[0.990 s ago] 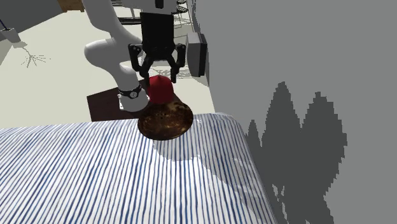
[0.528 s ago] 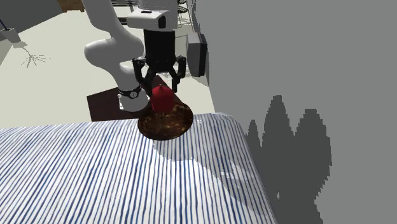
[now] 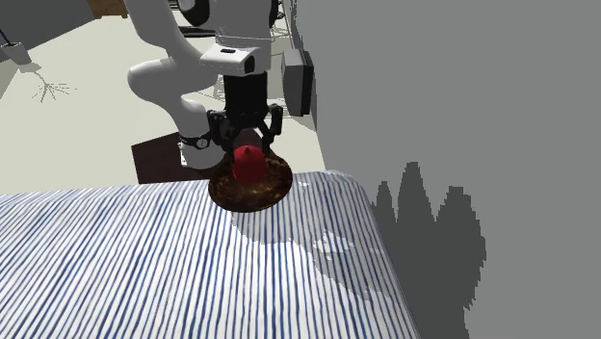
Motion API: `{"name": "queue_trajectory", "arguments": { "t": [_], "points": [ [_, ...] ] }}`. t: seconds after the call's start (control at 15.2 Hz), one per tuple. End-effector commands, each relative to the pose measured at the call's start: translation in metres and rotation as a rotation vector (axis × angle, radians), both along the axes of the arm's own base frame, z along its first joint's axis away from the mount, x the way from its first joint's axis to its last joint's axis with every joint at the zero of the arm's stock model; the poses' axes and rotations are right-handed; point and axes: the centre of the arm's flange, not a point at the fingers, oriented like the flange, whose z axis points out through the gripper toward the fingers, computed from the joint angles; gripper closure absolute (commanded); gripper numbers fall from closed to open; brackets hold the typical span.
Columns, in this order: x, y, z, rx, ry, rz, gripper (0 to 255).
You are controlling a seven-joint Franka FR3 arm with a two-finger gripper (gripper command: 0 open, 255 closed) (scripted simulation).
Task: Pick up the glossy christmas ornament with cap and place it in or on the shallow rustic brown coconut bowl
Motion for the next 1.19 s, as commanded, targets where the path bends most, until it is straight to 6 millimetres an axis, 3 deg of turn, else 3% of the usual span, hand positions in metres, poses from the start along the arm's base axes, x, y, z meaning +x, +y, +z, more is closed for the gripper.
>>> {"name": "queue_trajectory", "arguments": {
  "t": [0.0,0.33,0.4,0.73,0.99,1.12],
  "points": [
    [0.000,0.000,-0.001,0.000,-0.001,0.000,255],
    [0.000,0.000,-0.001,0.000,-0.001,0.000,255],
    [0.000,0.000,-0.001,0.000,-0.001,0.000,0],
    [0.000,0.000,-0.001,0.000,-0.001,0.000,0],
    [-0.008,0.010,0.047,0.000,-0.001,0.000,0],
    [-0.008,0.010,0.047,0.000,-0.001,0.000,0]
  ]
}}
